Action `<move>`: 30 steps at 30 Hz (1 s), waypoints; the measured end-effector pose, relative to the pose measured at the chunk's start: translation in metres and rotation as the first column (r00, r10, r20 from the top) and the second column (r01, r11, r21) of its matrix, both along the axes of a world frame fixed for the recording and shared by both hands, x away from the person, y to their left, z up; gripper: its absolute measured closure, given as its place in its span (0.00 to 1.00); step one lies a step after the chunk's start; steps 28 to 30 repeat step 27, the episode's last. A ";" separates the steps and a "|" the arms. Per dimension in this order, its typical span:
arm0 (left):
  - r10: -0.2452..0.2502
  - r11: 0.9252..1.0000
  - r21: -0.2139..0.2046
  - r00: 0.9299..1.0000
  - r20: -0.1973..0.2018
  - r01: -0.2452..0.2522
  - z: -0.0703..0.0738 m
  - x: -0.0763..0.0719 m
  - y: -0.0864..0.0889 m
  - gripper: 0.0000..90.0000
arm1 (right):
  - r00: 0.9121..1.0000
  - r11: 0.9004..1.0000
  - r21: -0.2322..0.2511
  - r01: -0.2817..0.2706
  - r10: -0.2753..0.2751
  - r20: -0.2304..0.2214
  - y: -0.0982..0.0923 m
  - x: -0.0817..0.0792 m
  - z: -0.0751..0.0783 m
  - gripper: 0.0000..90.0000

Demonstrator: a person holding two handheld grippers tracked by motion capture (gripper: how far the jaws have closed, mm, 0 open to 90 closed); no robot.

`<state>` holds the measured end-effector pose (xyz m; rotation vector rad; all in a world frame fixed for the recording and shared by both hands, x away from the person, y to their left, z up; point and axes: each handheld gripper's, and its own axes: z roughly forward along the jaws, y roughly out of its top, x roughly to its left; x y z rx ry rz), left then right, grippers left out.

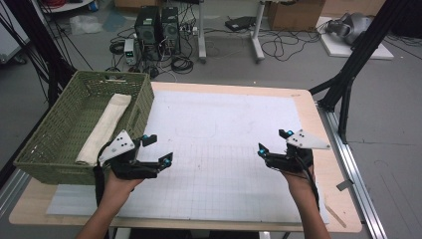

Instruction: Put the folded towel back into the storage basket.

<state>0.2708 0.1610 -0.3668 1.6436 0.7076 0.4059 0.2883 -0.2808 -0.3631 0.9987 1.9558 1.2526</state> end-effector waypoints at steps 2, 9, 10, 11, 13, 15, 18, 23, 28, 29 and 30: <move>-0.006 1.000 0.002 1.000 -0.002 0.006 -0.004 0.001 -0.003 0.19 | 1.000 1.000 -0.003 0.009 -0.009 -0.006 -0.005 -0.005 -0.006 0.18; -0.025 0.999 0.027 1.000 0.009 0.025 -0.023 0.004 -0.012 0.19 | 0.998 0.998 0.011 0.055 -0.055 -0.004 -0.017 -0.020 -0.026 0.18; -0.028 0.999 0.034 1.000 0.007 0.028 -0.026 0.004 -0.012 0.19 | 0.998 0.998 0.019 0.063 -0.063 -0.008 -0.019 -0.022 -0.029 0.18; -0.032 0.999 0.041 0.999 0.006 0.032 -0.028 0.005 -0.013 0.19 | 0.998 0.998 0.021 0.067 -0.066 -0.013 -0.021 -0.024 -0.032 0.18; -0.035 0.998 0.049 0.999 0.007 0.035 -0.032 0.005 -0.015 0.19 | 0.997 0.997 0.023 0.078 -0.077 -0.020 -0.024 -0.027 -0.039 0.18; -0.036 0.998 0.054 0.999 0.005 0.035 -0.035 0.005 -0.016 0.19 | 0.996 0.996 0.014 0.084 -0.084 -0.034 -0.028 -0.030 -0.046 0.18; -0.040 0.998 0.058 0.999 0.000 0.040 -0.039 0.006 -0.018 0.19 | 0.995 0.996 -0.003 0.094 -0.094 -0.039 -0.032 -0.032 -0.051 0.18; -0.037 0.997 0.064 0.999 -0.003 0.037 -0.043 0.007 -0.019 0.20 | 0.994 0.995 0.000 0.101 -0.101 -0.049 -0.034 -0.033 -0.054 0.18; -0.032 0.998 0.055 0.999 -0.006 0.032 -0.044 0.009 -0.018 0.20 | 0.993 0.994 0.005 0.107 -0.106 -0.050 -0.035 -0.033 -0.054 0.18; -0.032 0.998 0.055 0.999 -0.006 0.032 -0.044 0.009 -0.018 0.20 | 0.993 0.994 0.005 0.107 -0.106 -0.050 -0.035 -0.033 -0.054 0.18; -0.032 0.998 0.055 0.999 -0.006 0.032 -0.044 0.009 -0.018 0.20 | 0.993 0.994 0.005 0.107 -0.106 -0.050 -0.035 -0.033 -0.054 0.18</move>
